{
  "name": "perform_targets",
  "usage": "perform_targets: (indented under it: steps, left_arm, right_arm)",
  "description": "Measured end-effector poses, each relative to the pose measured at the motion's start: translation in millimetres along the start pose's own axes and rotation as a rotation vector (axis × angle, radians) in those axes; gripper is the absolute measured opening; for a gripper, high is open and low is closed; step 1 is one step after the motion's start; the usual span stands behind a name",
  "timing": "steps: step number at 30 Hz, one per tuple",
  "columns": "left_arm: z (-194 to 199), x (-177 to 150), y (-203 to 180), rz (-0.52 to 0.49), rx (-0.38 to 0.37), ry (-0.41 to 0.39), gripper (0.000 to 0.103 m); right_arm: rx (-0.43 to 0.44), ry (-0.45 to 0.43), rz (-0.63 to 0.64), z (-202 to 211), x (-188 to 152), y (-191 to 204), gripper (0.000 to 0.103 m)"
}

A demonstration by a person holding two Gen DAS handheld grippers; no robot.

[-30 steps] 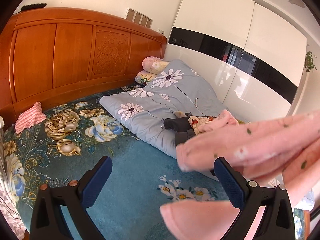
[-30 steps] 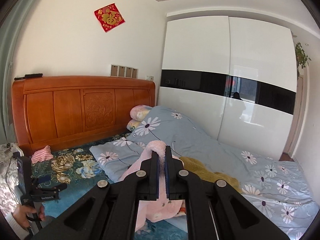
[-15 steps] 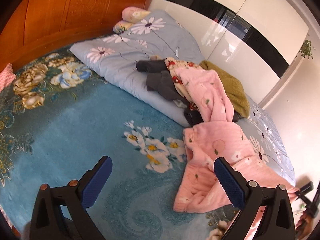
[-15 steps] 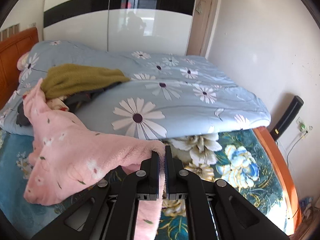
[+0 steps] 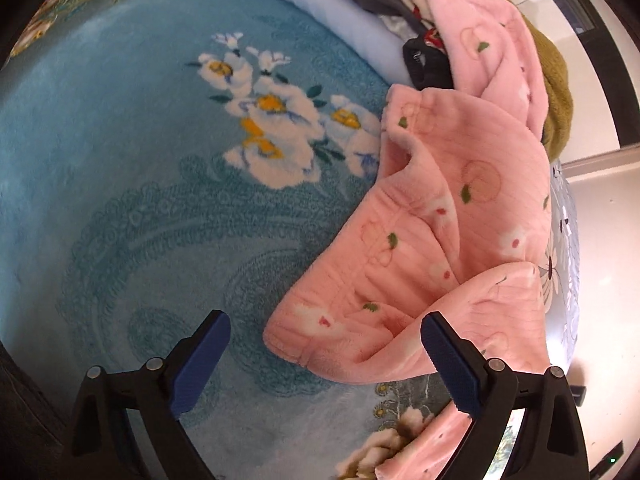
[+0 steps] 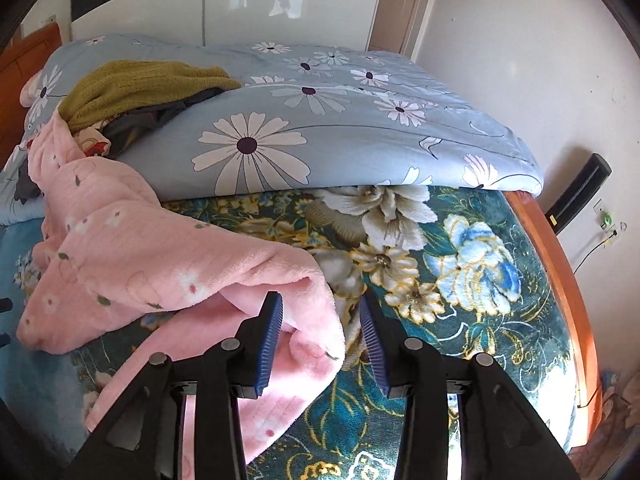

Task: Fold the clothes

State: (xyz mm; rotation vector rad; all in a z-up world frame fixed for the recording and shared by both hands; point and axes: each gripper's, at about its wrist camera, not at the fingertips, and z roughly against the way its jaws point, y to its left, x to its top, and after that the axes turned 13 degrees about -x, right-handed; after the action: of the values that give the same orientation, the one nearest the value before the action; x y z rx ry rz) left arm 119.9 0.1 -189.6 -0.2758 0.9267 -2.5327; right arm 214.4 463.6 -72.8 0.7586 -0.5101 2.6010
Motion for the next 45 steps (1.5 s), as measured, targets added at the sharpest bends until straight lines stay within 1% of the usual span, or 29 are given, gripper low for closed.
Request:
perform_targets:
  steps: [3, 6, 9, 11, 12, 17, 19, 21, 22, 23, 25, 26, 28, 29, 31, 33, 36, 39, 41, 42, 45]
  left_arm:
    - [-8.7, 0.6, 12.7, 0.135, -0.077, 0.035, 0.093]
    - [-16.4, 0.2, 26.8, 0.255, -0.154, 0.057, 0.089]
    - [-21.2, -1.3, 41.7, 0.357, -0.181, 0.055, 0.081]
    - [-21.7, -2.6, 46.4, 0.383, -0.182, 0.059, 0.075]
    - [-21.6, -3.8, 48.6, 0.397, -0.184, 0.066, 0.074]
    - [-28.7, -16.0, 63.3, 0.533, -0.24, 0.113, 0.073]
    - [-33.3, -21.6, 63.5, 0.542, -0.239, 0.128, 0.073]
    - [-36.5, -24.8, 63.0, 0.557, -0.257, 0.131, 0.072]
    - [-37.4, -25.3, 62.4, 0.562, -0.266, 0.131, 0.066]
    - [-37.3, -24.2, 60.6, 0.557, -0.268, 0.13, 0.053]
    - [-35.4, -21.0, 55.4, 0.534, -0.257, 0.13, 0.04]
    - [-33.6, -19.9, 53.1, 0.527, -0.247, 0.126, 0.031]
    - [-30.4, -16.6, 49.1, 0.512, -0.234, 0.117, 0.016]
    - [-28.3, -13.5, 47.3, 0.503, -0.229, 0.113, 0.013]
    - [-21.8, -2.3, 42.8, 0.486, -0.239, 0.106, 0.011]
    - [-6.0, 17.8, 36.3, 0.47, -0.277, 0.073, 0.01]
    - [40.2, 63.1, 18.0, 0.391, -0.32, -0.027, 0.01]
    - [106.8, 111.5, 9.9, 0.323, -0.375, -0.146, 0.009]
    - [153.1, 135.3, 26.1, 0.261, -0.398, -0.254, 0.009]
    - [175.4, 148.1, 38.5, 0.229, -0.374, -0.303, 0.009]
    - [229.4, 161.3, 91.8, 0.201, -0.248, -0.41, 0.009]
  right_arm:
    - [0.031, -0.034, 0.013, 8.9, 8.5, 5.5, 0.042]
    - [0.072, -0.048, 0.044, 7.1, 17.7, 28.2, 0.042]
    - [0.114, -0.059, 0.078, 3.9, 26.9, 53.3, 0.042]
    - [0.143, -0.066, 0.1, 1.8, 33.1, 70.0, 0.042]
    - [0.157, -0.07, 0.111, 0.7, 36.2, 78.4, 0.042]
    - [0.228, -0.089, 0.166, -4.7, 51.6, 120.2, 0.042]
    - [0.247, -0.088, 0.181, -7.6, 54.4, 131.5, 0.042]
    - [0.245, -0.074, 0.179, -11.2, 52.1, 131.0, 0.042]
    - [0.245, -0.074, 0.177, -10.6, 52.7, 131.1, 0.042]
    - [0.244, -0.073, 0.176, -10.0, 53.4, 131.1, 0.042]
    - [0.243, -0.072, 0.174, -8.8, 54.8, 131.2, 0.042]
    - [0.243, -0.072, 0.172, -8.2, 55.5, 131.3, 0.042]
    - [0.242, -0.071, 0.17, -7.1, 56.8, 131.4, 0.042]
    - [0.242, -0.07, 0.169, -6.5, 57.5, 131.4, 0.042]
    - [0.241, -0.069, 0.166, -5.3, 58.9, 131.6, 0.042]
    - [0.24, -0.068, 0.164, -4.1, 60.2, 131.7, 0.042]
    - [0.243, -0.059, 0.166, -3.6, 59.5, 133.9, 0.042]
    - [0.263, -0.02, 0.192, -7.9, 48.1, 143.8, 0.042]
    - [0.276, 0.007, 0.209, -10.8, 40.6, 150.4, 0.042]
    - [0.282, 0.02, 0.218, -12.2, 36.8, 153.7, 0.042]
    - [0.301, 0.059, 0.244, -16.5, 25.4, 163.6, 0.042]
